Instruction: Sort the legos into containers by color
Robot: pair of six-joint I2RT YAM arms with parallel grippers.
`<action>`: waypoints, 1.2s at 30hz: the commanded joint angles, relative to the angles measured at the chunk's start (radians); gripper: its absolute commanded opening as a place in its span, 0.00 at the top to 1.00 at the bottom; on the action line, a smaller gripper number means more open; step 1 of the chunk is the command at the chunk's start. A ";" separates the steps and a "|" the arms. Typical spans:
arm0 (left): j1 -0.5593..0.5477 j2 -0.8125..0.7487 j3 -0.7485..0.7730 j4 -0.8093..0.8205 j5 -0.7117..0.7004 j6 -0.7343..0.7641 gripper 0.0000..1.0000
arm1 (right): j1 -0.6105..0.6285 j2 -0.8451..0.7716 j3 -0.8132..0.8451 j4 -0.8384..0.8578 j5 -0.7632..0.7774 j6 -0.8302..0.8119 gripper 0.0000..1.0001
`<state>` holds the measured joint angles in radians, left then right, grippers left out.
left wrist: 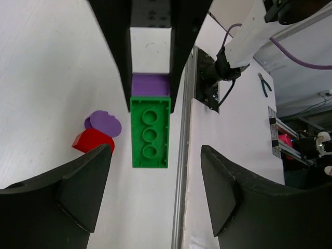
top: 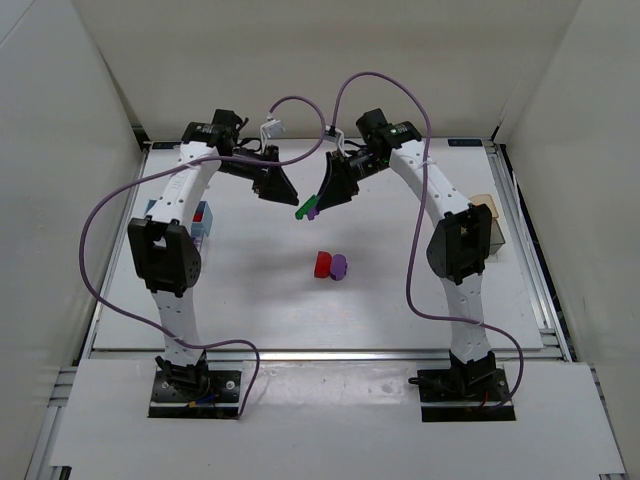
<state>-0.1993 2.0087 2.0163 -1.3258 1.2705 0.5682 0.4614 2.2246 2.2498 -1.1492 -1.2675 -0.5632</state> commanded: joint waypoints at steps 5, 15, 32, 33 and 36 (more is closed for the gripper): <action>-0.058 -0.008 0.055 -0.133 0.007 0.151 0.19 | 0.006 -0.036 0.060 0.020 -0.035 0.009 1.00; -0.052 -0.031 0.016 -0.013 -0.115 0.093 0.10 | 0.005 -0.052 0.044 0.022 -0.033 0.011 1.00; -0.061 -0.028 -0.033 -0.016 -0.103 0.094 0.21 | 0.006 -0.052 0.044 0.032 -0.020 0.020 1.00; -0.063 -0.027 -0.033 -0.016 -0.094 0.093 0.26 | 0.005 -0.051 0.044 0.034 -0.020 0.022 1.00; -0.063 -0.025 -0.034 -0.016 -0.074 0.093 0.43 | 0.006 -0.049 0.047 0.034 -0.018 0.020 1.00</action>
<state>-0.2577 2.0144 1.9858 -1.3407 1.1435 0.6487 0.4614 2.2242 2.2692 -1.1286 -1.2625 -0.5507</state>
